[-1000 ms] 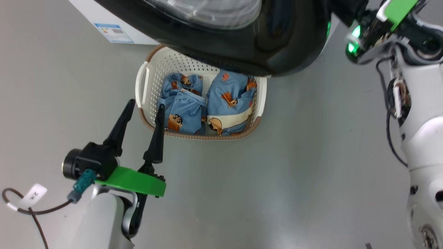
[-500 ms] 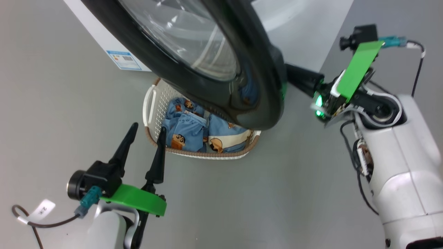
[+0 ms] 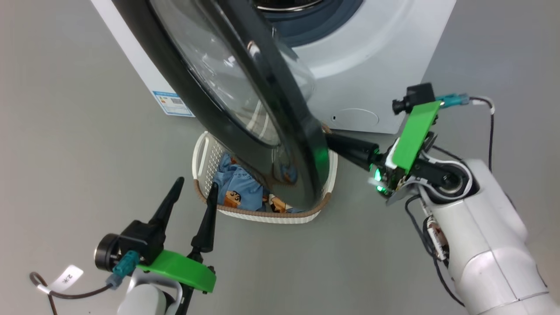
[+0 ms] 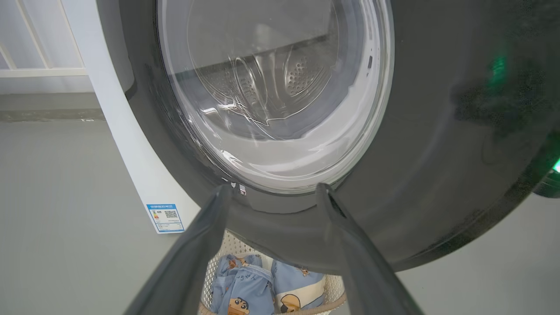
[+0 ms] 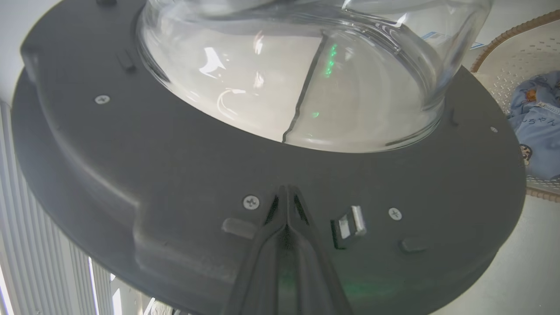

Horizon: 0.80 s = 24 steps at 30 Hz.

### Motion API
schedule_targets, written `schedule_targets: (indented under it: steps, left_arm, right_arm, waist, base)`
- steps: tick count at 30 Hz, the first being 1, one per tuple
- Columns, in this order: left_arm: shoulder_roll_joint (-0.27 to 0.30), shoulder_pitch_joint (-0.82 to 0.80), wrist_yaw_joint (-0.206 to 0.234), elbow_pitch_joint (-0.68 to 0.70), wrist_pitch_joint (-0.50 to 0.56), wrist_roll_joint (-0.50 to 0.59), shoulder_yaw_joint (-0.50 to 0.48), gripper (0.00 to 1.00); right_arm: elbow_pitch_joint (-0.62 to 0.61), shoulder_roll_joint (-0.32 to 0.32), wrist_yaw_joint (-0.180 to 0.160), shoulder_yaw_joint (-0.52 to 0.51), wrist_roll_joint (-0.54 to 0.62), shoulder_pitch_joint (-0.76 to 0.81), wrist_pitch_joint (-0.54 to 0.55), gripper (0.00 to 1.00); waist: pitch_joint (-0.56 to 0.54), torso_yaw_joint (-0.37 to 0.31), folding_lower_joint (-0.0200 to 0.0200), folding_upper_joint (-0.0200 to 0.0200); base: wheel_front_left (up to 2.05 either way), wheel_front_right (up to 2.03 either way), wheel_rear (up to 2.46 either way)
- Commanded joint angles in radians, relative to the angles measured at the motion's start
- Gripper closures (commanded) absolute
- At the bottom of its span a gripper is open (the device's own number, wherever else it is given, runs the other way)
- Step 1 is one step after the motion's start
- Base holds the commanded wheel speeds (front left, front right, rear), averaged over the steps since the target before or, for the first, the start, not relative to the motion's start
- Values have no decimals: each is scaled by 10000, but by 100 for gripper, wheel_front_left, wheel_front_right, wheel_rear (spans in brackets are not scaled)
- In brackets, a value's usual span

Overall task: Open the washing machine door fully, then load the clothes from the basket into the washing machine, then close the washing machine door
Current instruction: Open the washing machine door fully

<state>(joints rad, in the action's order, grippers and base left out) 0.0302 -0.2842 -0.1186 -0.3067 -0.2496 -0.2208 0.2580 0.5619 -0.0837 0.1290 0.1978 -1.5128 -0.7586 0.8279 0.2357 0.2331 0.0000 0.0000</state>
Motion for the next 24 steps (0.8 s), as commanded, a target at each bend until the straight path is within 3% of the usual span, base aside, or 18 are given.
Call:
schedule_targets:
  steps: [1,11,24]
  left_arm:
    - [200,6,35,176,-122,111,-272,0]
    - [200,215,57,123,-122,1,-121,0]
    - [200,389,111,120,-122,35,-163,0]
  right_arm:
    - [-254,330,17,369,-207,138,-70,100]
    - [-246,333,17,1756,-961,474,-866,100]
    - [-10,334,17,2442,-1476,594,-1442,100]
  waist:
    - [-119,71,0,0]
    - [-471,350,0,0]
    - [-690,363,0,0]
  base:
    - [0,0,0]
    - [0,0,0]
    - [0,0,0]
